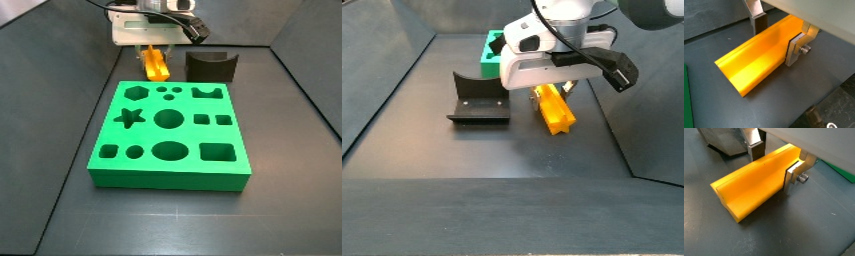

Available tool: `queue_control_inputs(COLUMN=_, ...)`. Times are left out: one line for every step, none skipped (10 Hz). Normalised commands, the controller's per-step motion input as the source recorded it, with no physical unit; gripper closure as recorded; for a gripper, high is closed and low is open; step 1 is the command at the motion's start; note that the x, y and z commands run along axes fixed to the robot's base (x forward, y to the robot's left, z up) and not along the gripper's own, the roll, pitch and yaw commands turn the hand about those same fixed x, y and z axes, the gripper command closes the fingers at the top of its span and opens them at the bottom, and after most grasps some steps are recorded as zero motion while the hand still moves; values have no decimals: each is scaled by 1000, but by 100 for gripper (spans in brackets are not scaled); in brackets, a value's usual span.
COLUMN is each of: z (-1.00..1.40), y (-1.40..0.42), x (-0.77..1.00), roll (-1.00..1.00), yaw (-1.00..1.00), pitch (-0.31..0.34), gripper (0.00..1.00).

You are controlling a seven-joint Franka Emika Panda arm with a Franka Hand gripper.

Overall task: Pick up the star object. Move up. Place the star object on the fixture. Regrasp the star object. Move to above the board. Insert the star object.
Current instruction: Pick up the star object.

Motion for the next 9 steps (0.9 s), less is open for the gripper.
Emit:
queue_control_inputs(z=0, y=0, x=0, roll=0, yaw=0, pitch=0, gripper=100)
queue_control_inputs(z=0, y=0, x=0, roll=0, yaw=0, pitch=0, gripper=100)
queue_control_inputs(z=0, y=0, x=0, roll=0, yaw=0, pitch=0, gripper=100)
queue_control_inputs(z=0, y=0, x=0, roll=0, yaw=0, pitch=0, gripper=100)
queue_control_inputs(z=0, y=0, x=0, roll=0, yaw=0, pitch=0, gripper=100)
queue_control_inputs(z=0, y=0, x=0, roll=0, yaw=0, pitch=0, gripper=100)
queue_control_inputs(z=0, y=0, x=0, roll=0, yaw=0, pitch=0, gripper=100)
queue_control_inputs(z=0, y=0, x=0, roll=0, yaw=0, pitch=0, gripper=100)
queue_control_inputs(z=0, y=0, x=0, roll=0, yaw=0, pitch=0, gripper=100)
